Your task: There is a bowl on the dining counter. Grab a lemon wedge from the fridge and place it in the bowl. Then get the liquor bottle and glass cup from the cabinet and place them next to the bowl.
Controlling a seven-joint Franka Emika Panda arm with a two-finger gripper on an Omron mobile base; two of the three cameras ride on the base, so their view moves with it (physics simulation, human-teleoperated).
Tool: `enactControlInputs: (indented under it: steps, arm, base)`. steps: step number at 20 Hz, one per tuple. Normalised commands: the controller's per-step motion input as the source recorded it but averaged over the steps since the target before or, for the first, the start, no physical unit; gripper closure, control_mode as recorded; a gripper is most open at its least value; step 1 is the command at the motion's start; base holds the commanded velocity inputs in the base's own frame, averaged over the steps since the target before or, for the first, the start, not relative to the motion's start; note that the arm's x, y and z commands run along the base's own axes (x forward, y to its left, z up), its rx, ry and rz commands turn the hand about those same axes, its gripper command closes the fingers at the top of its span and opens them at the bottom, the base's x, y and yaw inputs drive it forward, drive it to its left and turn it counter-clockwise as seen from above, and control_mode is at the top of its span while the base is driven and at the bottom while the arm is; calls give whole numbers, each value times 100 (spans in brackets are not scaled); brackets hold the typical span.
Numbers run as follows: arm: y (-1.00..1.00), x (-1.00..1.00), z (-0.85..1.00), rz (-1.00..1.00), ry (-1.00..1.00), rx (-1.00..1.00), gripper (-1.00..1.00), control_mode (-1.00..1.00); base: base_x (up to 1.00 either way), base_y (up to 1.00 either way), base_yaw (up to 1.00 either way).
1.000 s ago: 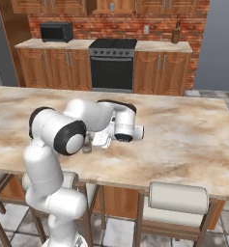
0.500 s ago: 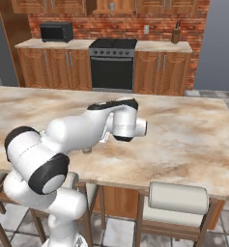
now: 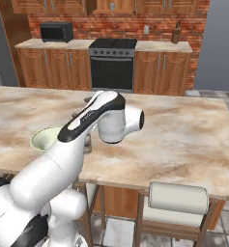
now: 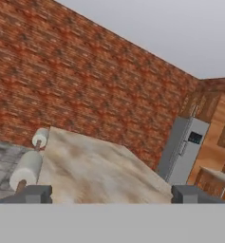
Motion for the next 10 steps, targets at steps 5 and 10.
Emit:
enactControlInputs:
  steps: [5, 10]
  arm:
    - [18, -46, 60, -35, 20, 0, -100, -100]
    - [10, -58, 62, -40, 24, 0, -100, -100]
  base:
    - [0, 0, 0]
    - [0, 0, 0]
